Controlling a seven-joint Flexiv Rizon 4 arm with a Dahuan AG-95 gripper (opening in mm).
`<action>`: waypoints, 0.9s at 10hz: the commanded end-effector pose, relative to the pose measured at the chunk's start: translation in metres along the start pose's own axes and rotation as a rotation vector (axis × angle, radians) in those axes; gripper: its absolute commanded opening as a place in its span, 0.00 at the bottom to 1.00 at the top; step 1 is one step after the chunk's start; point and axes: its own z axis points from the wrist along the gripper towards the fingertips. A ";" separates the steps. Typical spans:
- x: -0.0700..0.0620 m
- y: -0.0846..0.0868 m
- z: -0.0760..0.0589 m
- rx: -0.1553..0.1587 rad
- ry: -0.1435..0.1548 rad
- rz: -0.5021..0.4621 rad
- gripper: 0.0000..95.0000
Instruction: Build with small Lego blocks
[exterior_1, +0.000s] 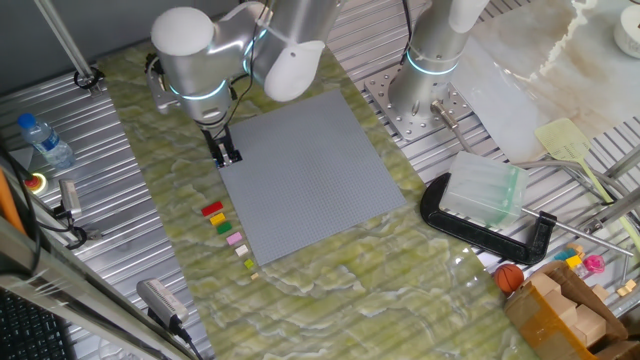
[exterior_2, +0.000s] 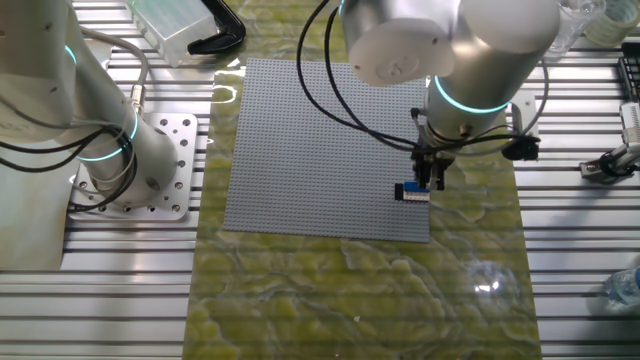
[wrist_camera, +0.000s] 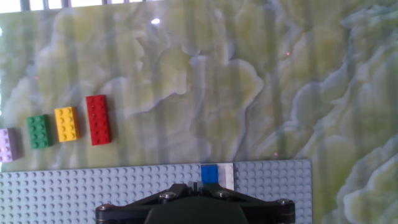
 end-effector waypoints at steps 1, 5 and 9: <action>0.002 0.000 -0.003 0.008 0.000 0.002 0.00; 0.006 -0.002 -0.001 0.042 0.006 -0.002 0.00; 0.007 -0.005 -0.002 0.065 0.011 -0.027 0.00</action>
